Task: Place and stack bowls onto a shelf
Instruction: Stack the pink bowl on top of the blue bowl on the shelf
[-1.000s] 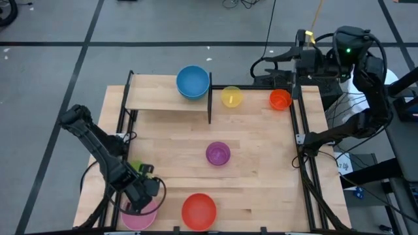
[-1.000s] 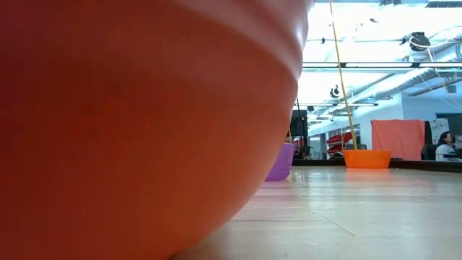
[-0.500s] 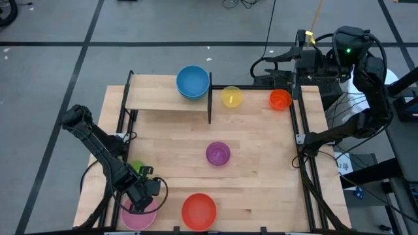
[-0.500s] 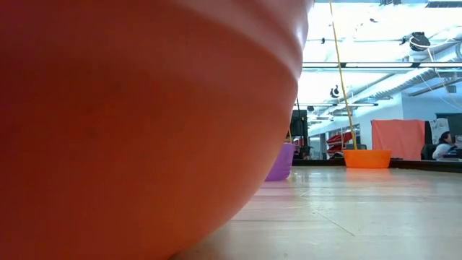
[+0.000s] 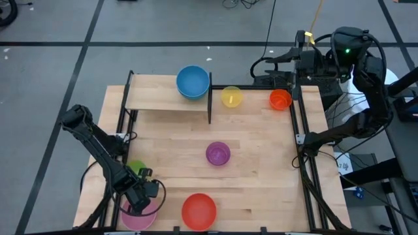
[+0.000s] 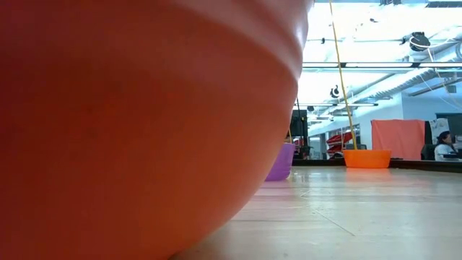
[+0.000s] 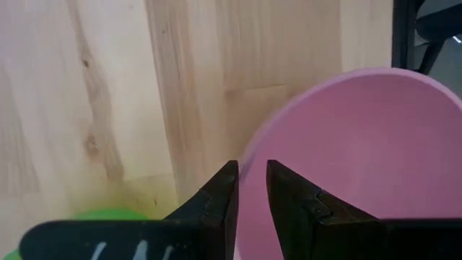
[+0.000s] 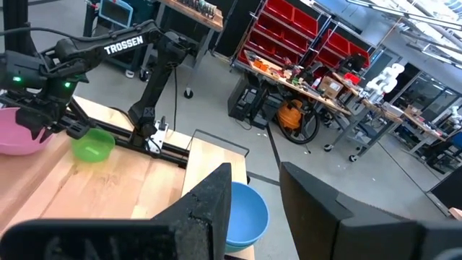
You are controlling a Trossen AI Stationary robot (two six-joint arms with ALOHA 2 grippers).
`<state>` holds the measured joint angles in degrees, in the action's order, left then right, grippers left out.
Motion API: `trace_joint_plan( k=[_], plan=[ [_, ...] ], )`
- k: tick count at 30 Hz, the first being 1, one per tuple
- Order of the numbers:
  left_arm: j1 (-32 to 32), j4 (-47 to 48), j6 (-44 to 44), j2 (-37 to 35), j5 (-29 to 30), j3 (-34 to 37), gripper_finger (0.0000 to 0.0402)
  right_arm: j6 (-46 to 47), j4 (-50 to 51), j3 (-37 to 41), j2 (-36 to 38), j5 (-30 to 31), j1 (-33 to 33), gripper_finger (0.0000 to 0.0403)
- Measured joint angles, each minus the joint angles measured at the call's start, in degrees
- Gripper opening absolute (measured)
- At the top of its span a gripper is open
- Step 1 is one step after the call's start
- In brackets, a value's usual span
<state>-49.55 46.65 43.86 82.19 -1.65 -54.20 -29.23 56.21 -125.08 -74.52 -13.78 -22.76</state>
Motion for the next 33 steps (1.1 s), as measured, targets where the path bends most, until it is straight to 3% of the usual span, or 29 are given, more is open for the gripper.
trace_joint_plan(
  k=[15,20,27,33],
  plan=[
    [-0.14,-5.38,0.63,-0.02,-0.33,5.14,0.0076,0.02,0.0,0.0,0.0,0.0,0.0,0.0114],
    [0.72,-9.33,0.91,-0.02,-2.92,5.14,0.0027,0.02,-0.01,0.0,0.0,0.0,0.0,0.0114],
    [3.71,-11.07,7.33,-0.56,-3.67,5.12,0.001,0.02,-0.02,0.0,0.0,0.0,0.0,0.0114],
    [9.36,-8.71,9.86,-5.72,-4.3,5.12,0.001,0.02,-0.06,0.0,0.0,0.0,0.0,0.0114]
  ],
)
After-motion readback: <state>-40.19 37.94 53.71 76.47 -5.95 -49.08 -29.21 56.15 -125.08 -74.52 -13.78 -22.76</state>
